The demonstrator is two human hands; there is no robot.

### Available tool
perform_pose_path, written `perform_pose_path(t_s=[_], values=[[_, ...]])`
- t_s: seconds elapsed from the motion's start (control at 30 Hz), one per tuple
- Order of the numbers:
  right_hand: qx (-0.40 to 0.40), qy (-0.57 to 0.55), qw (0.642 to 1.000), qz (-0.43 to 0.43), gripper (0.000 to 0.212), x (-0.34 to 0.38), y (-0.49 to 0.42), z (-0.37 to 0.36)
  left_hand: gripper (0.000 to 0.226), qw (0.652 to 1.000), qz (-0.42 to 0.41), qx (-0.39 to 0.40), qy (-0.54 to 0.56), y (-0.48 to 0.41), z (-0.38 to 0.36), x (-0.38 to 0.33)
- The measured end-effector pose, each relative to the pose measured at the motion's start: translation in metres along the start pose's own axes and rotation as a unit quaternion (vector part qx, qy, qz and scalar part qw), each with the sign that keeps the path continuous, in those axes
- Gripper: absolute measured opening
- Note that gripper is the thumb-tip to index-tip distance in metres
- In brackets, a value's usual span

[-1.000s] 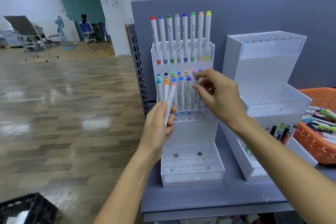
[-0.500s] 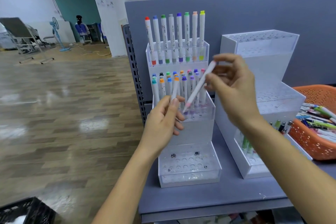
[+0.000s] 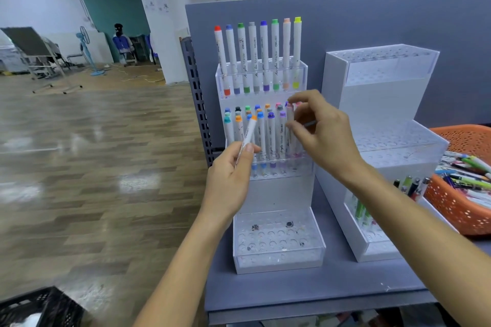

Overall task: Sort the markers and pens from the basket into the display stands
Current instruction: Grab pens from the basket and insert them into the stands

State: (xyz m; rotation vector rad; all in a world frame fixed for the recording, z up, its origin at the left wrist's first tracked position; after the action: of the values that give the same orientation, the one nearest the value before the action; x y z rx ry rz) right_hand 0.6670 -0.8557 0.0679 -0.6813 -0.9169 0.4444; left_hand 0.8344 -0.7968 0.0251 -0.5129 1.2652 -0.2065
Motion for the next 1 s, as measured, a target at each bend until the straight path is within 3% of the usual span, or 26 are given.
perform_pose_path(t_s=[0.2, 0.3, 0.37, 0.43, 0.53, 0.67, 0.8, 1.0], values=[[-0.014, 0.07, 0.997, -0.005, 0.018, -0.005, 0.005, -0.001, 0.025, 1.0, -0.002, -0.002, 0.008, -0.001, -0.002, 0.001], [-0.06, 0.064, 0.996, 0.006, 0.02, 0.0, 0.013, 0.001, 0.025, 1.0, -0.004, 0.004, 0.022, 0.0, -0.004, 0.0], [-0.069, -0.003, 0.998, -0.011, 0.025, 0.01, 0.023, 0.003, 0.025, 0.999, -0.017, 0.02, 0.044, 0.001, -0.007, -0.004], [-0.006, -0.123, 0.991, -0.056, 0.032, 0.024, 0.032, 0.001, 0.024, 0.997, -0.04, 0.048, 0.041, 0.003, -0.013, -0.011], [0.052, -0.199, 0.977, -0.065, 0.039, 0.035, 0.039, -0.002, 0.023, 0.991, -0.101, 0.082, -0.034, 0.007, -0.022, -0.021], [-0.021, -0.216, 0.974, -0.069, 0.037, 0.032, 0.023, 0.016, 0.022, 0.945, -0.227, 0.034, -0.235, 0.007, -0.02, -0.017], [-0.113, -0.11, 0.987, -0.028, 0.034, 0.016, 0.002, 0.037, 0.025, 0.873, -0.305, -0.028, -0.38, 0.012, -0.007, 0.003], [-0.073, 0.003, 0.997, -0.007, 0.032, 0.001, -0.001, 0.027, 0.023, 0.86, -0.29, -0.047, -0.418, 0.019, 0.002, 0.018]])
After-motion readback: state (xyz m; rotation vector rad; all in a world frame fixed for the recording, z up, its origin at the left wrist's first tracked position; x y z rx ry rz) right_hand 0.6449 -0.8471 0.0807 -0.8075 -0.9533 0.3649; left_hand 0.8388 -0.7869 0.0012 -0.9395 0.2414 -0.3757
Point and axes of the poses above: each hand's wrist, its own y-axis away from the middle knuckle, its own z-axis out of the back of the hand, x = y × z, the point moved 1 cm from there along -y, towards the middle knuckle, and after that the axes turned 8 degrees about -z, right-handed, at the moved point
